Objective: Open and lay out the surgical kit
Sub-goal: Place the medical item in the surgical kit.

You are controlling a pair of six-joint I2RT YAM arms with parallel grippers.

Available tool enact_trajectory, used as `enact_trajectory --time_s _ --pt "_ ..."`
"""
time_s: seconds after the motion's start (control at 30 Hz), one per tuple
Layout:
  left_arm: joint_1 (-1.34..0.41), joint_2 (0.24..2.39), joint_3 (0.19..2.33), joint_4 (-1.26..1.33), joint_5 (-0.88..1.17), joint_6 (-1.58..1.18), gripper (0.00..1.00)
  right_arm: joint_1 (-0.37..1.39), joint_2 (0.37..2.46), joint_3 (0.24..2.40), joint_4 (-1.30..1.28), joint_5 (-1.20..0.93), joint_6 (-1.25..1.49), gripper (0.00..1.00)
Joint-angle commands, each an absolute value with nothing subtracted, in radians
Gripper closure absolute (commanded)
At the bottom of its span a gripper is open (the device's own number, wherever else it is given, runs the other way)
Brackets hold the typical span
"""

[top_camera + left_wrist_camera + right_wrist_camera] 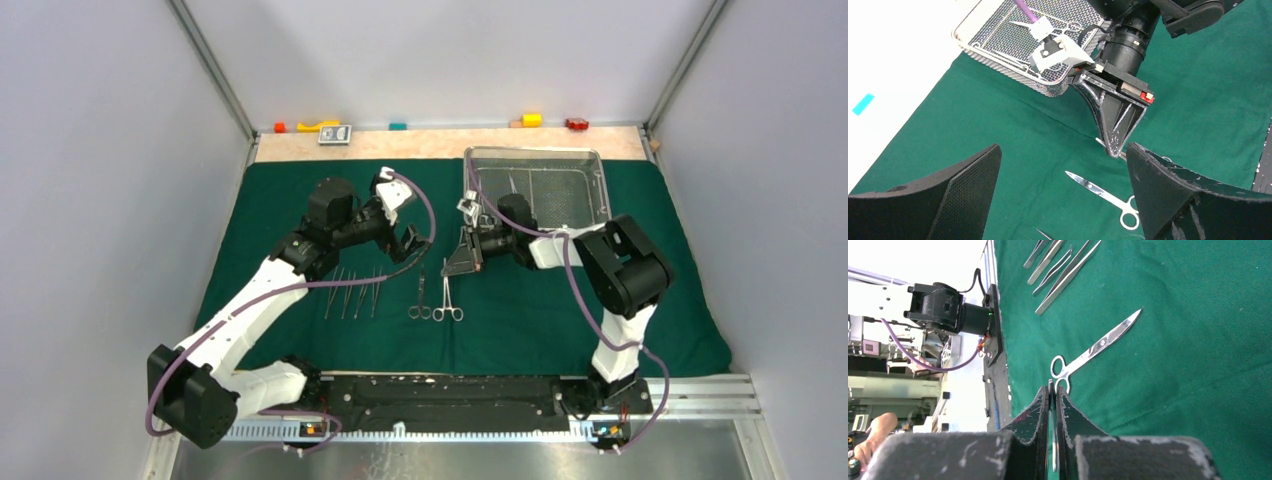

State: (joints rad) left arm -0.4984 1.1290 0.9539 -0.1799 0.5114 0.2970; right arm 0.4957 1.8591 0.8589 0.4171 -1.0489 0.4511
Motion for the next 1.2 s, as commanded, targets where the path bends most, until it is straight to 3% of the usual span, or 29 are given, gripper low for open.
enact_trajectory --time_s 0.0,0.97,1.17 --pt "-0.495 1.117 0.954 -0.133 0.543 0.281 0.01 0.508 1.884 0.914 0.484 -1.081 0.457 1.00" --pt "-0.495 1.124 0.951 -0.127 0.602 0.274 0.01 0.460 1.948 0.939 0.410 -1.066 0.367 1.00" --pt "-0.496 1.126 0.950 -0.127 0.608 0.275 0.01 0.455 1.953 0.928 0.413 -1.058 0.363 0.93"
